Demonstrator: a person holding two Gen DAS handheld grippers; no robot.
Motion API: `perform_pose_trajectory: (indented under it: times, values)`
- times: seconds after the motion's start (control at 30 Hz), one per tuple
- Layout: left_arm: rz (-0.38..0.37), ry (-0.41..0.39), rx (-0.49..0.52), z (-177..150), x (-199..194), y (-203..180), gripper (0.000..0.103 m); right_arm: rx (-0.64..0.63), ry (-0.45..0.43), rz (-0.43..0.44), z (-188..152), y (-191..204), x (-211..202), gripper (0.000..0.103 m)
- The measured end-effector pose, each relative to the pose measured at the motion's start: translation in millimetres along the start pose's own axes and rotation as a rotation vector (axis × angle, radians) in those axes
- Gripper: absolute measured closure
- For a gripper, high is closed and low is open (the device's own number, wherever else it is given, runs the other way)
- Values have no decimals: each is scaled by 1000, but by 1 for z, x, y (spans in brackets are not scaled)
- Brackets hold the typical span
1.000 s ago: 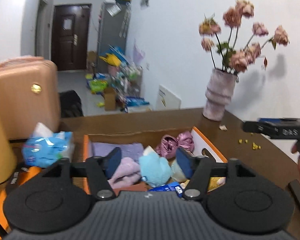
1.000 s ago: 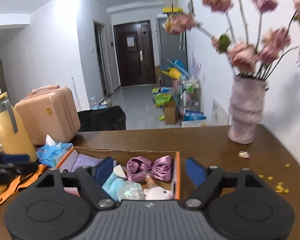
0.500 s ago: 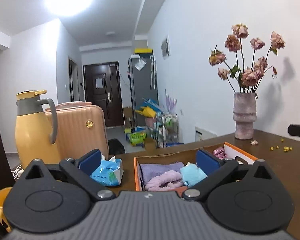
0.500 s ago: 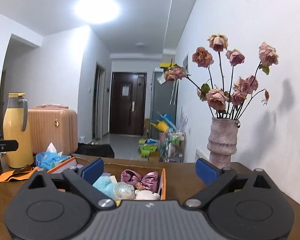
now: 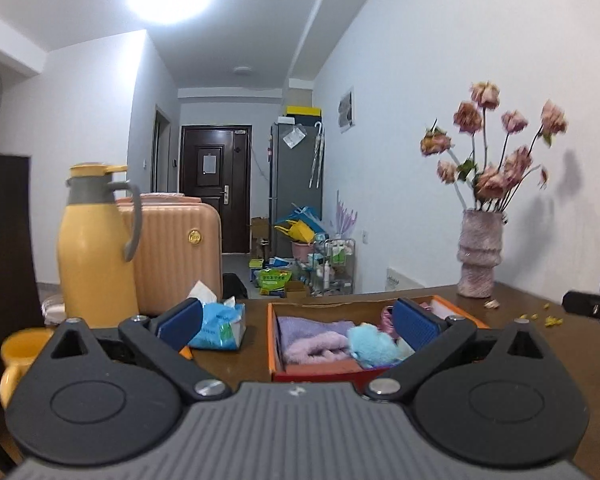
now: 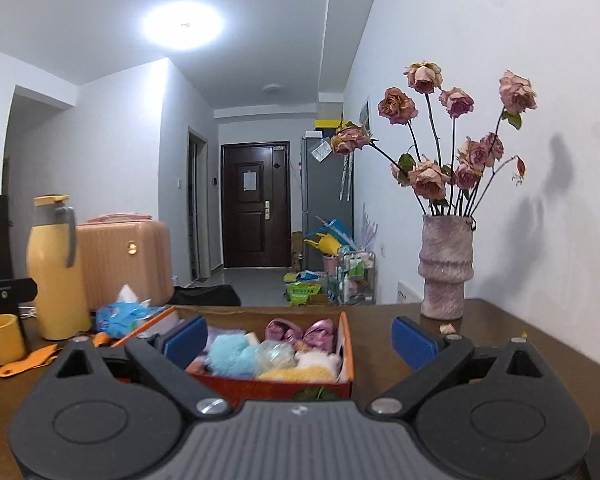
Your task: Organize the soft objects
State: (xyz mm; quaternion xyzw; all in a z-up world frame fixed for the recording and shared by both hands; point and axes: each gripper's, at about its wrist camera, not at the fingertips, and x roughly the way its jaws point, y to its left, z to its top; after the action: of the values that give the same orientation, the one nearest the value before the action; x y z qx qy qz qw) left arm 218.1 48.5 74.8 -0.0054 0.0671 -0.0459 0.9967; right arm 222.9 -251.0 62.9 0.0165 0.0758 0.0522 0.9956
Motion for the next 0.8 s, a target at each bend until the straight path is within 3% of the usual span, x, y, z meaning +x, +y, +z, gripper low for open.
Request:
perform_pose_trajectory:
  times: [0.27,0.43,0.53,0.8]
  values:
    - [69,73,34,-38,-114,-8,0,32,91,39,-34,16,-105,4]
    - [116,51,43,-53,-179,-5,0,-6,115,47,-60,33,-174,1]
    - [112,62,88,-60,-197,-9,0,15,107,60,-73,42,-199,0]
    - [88,50,44,-55,-200,-19,0,49,123,71,-67,36,-203,0]
